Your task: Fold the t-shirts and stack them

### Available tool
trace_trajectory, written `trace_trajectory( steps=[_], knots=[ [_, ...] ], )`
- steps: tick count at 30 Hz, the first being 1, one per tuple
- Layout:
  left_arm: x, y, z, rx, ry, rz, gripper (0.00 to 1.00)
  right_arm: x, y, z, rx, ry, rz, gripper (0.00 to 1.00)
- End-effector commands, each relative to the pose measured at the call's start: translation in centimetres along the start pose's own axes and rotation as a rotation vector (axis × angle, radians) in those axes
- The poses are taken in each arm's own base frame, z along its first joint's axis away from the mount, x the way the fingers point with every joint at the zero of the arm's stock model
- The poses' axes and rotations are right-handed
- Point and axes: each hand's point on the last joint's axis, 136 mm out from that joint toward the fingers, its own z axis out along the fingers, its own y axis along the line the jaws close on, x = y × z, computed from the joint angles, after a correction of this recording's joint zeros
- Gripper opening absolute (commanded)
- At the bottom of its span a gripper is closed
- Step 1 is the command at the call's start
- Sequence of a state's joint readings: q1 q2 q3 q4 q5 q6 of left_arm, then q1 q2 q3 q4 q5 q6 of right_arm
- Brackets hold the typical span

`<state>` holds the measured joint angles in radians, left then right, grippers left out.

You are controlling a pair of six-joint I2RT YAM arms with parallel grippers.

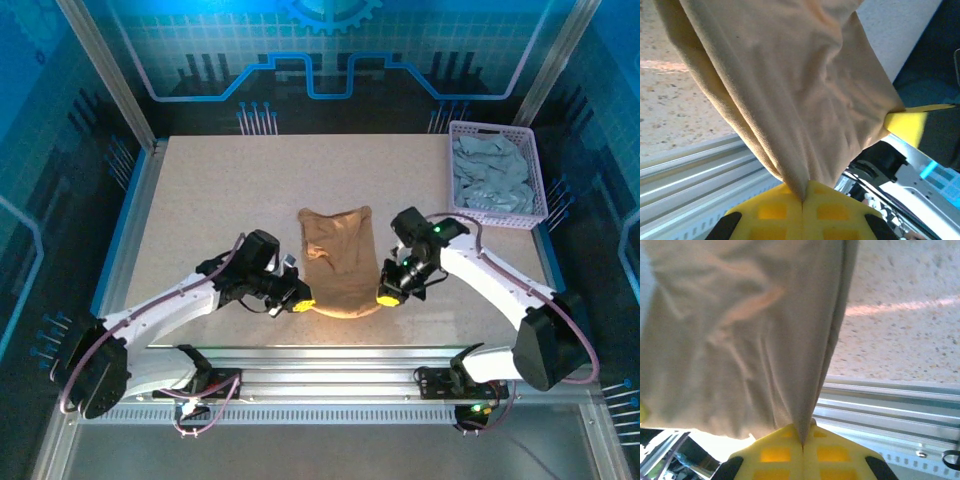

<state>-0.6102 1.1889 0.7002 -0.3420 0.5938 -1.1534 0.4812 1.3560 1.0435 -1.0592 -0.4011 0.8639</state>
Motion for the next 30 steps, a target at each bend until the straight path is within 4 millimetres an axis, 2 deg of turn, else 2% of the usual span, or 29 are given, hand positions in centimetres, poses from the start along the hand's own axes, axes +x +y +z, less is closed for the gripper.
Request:
trace_trajectory(
  steps=[1,10,15,19,23,24,25,26,27,28,30],
  knots=[
    [-1.7,-2.7,-1.1,0.058,-0.075,-0.028,0.0,-0.7,1.3,-2.1,-0.009,-0.009,0.045,0.0],
    [-8.6,-6.9,-4.4,0.149,-0.243,-0.077,0.0,-6.8,5.1,-5.1,-0.066,-0.079,0.06,0.0],
    [-12.3,-8.4,-4.9,0.176,-0.268,-0.107,0.0,-10.5,6.8,-5.7,-0.089,-0.101,0.068,0.0],
    [-15.7,-8.9,-5.0,0.153,-0.301,-0.124,0.0,-14.5,7.9,-6.1,-0.093,-0.14,0.087,0.0],
    [-20.2,-7.8,-3.6,0.123,-0.293,-0.201,0.0,-19.2,8.4,-4.3,-0.119,-0.133,0.144,0.0],
    [-21.9,-7.3,-3.1,0.12,-0.291,-0.23,0.08,-20.8,8.5,-3.6,-0.122,-0.132,0.156,0.05],
    [-23.7,-6.9,-2.5,0.123,-0.296,-0.244,0.23,-22.5,8.6,-3.0,-0.117,-0.141,0.163,0.19],
    [-25.2,-6.6,-2.4,0.118,-0.308,-0.256,0.29,-24.0,8.5,-2.5,-0.11,-0.149,0.169,0.31],
    [-26.9,-6.0,-2.2,0.096,-0.322,-0.273,0.32,-26.0,8.7,-2.3,-0.117,-0.179,0.153,0.41],
    [-28.4,-5.6,-2.5,0.072,-0.347,-0.278,0.32,-27.8,9.4,-2.7,-0.126,-0.23,0.113,0.47],
    [-30.1,-5.3,-4.0,0.026,-0.438,-0.259,0.31,-30.3,10.4,-3.9,-0.117,-0.339,0.025,0.54]
  ],
)
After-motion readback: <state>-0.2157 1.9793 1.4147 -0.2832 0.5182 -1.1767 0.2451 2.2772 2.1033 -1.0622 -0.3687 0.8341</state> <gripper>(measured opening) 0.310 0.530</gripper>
